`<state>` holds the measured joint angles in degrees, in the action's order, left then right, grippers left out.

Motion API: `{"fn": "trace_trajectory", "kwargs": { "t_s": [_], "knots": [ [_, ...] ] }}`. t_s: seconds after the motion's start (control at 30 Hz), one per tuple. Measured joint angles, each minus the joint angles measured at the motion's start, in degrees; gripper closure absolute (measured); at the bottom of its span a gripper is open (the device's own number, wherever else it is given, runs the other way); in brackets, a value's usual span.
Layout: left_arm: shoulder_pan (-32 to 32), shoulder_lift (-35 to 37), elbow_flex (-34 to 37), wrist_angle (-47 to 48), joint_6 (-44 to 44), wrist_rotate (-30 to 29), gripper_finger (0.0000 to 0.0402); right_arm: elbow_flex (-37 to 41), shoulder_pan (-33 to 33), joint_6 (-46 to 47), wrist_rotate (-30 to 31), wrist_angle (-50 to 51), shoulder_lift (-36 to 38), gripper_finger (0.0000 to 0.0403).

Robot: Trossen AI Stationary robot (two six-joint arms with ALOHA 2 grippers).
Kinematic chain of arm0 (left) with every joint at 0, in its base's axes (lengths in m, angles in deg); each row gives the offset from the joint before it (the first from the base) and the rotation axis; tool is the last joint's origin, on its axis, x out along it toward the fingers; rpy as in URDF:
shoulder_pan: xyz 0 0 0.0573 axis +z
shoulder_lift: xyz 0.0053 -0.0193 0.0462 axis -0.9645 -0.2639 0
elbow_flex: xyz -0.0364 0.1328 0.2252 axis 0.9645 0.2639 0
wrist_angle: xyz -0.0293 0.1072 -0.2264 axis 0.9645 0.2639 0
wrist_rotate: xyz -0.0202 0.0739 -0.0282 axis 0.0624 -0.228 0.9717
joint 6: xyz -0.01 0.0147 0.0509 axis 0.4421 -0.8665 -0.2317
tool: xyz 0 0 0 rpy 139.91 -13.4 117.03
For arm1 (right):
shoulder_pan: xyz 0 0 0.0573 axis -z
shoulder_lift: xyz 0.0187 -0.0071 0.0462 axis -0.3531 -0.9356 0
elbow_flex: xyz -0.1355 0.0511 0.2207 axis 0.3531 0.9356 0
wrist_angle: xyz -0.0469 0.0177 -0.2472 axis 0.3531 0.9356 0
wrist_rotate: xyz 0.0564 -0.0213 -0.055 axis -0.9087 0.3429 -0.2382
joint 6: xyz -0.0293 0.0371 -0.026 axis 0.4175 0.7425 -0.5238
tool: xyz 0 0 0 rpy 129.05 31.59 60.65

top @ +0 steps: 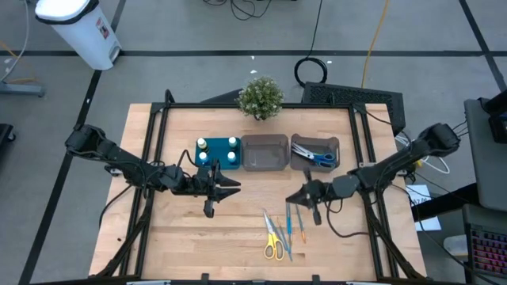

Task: Pick & Place Paint Supplies
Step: Put the yellow scissor into the right black bin

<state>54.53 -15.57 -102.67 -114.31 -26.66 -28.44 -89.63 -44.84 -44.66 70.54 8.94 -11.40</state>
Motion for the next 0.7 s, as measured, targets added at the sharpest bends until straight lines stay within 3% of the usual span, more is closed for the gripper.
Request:
{"fn": "trace_trajectory", "kwargs": {
  "t_s": [0.17,0.33,0.57,0.7],
  "knots": [
    [0.0,0.0,0.0,0.0,0.1,0.0,0.0309,0.0,-1.5,-3.0,-10.2,-8.8,-7.0,0.0344],
    [-0.1,-0.9,0.0,0.2,4.9,1.9,0.0309,0.0,-3.3,-8.5,-10.4,-17.7,-11.2,0.0279],
    [-2.7,-7.3,-4.9,1.8,1.8,7.7,0.0304,0.0,-3.3,-10.7,-10.2,-19.0,-8.0,0.022],
    [-3.9,-12.7,-13.9,13.2,-0.5,8.1,0.0269,0.0,-3.8,-13.3,-10.2,-19.1,-2.5,0.0206]
  ]
}}
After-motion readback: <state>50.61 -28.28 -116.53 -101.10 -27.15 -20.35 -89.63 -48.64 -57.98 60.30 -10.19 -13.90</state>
